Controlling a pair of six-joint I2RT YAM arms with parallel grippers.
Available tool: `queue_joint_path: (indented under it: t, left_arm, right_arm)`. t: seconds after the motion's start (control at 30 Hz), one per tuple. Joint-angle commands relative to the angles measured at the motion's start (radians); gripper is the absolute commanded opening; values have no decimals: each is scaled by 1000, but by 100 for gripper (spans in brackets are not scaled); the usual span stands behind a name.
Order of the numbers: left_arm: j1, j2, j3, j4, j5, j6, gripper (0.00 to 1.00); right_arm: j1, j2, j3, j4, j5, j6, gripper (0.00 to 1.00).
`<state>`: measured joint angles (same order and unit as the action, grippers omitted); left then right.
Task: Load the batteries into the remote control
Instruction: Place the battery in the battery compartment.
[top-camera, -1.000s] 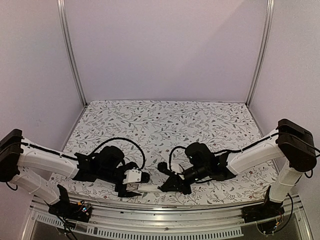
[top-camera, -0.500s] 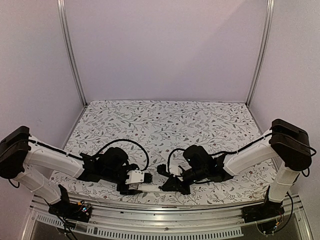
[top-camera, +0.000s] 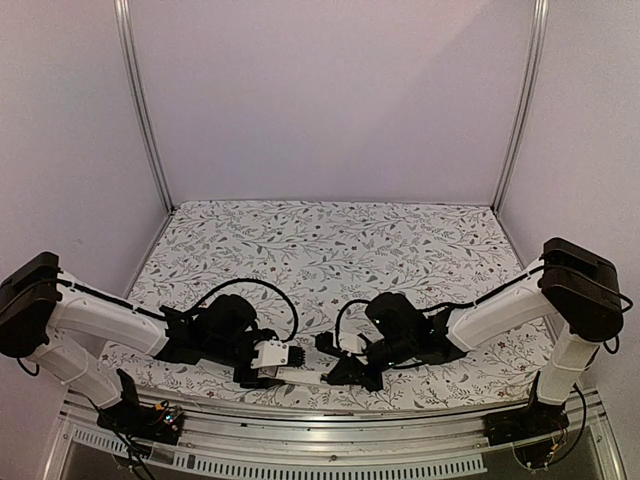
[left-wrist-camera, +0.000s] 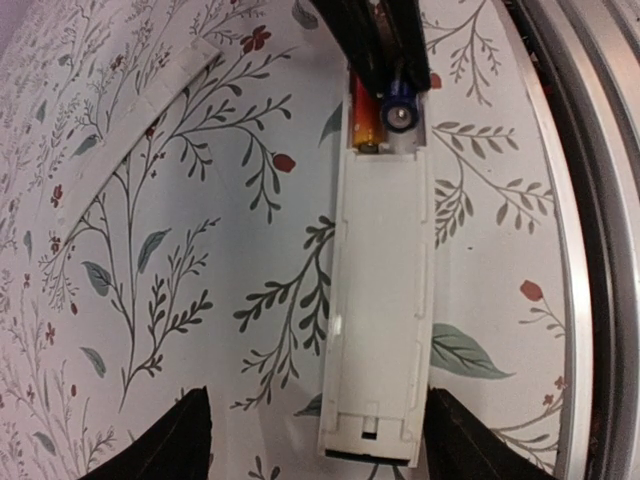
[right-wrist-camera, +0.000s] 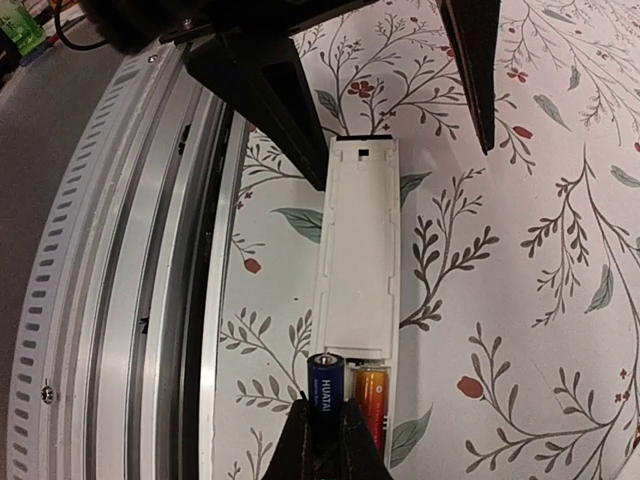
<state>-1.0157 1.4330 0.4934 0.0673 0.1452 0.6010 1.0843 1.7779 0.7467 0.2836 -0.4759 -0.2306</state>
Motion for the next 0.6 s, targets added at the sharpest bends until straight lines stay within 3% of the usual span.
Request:
queue_joint_path:
  t: [0.0,0.57]
  left_arm:
    - [-15,1,20,4,-1,0,73]
    - [-15,1,19,9,-9,-7,74]
  right_arm:
    - [-1,3,10,-64,29,-17,0]
    - [-1,-40,57,-154,55,-37,24]
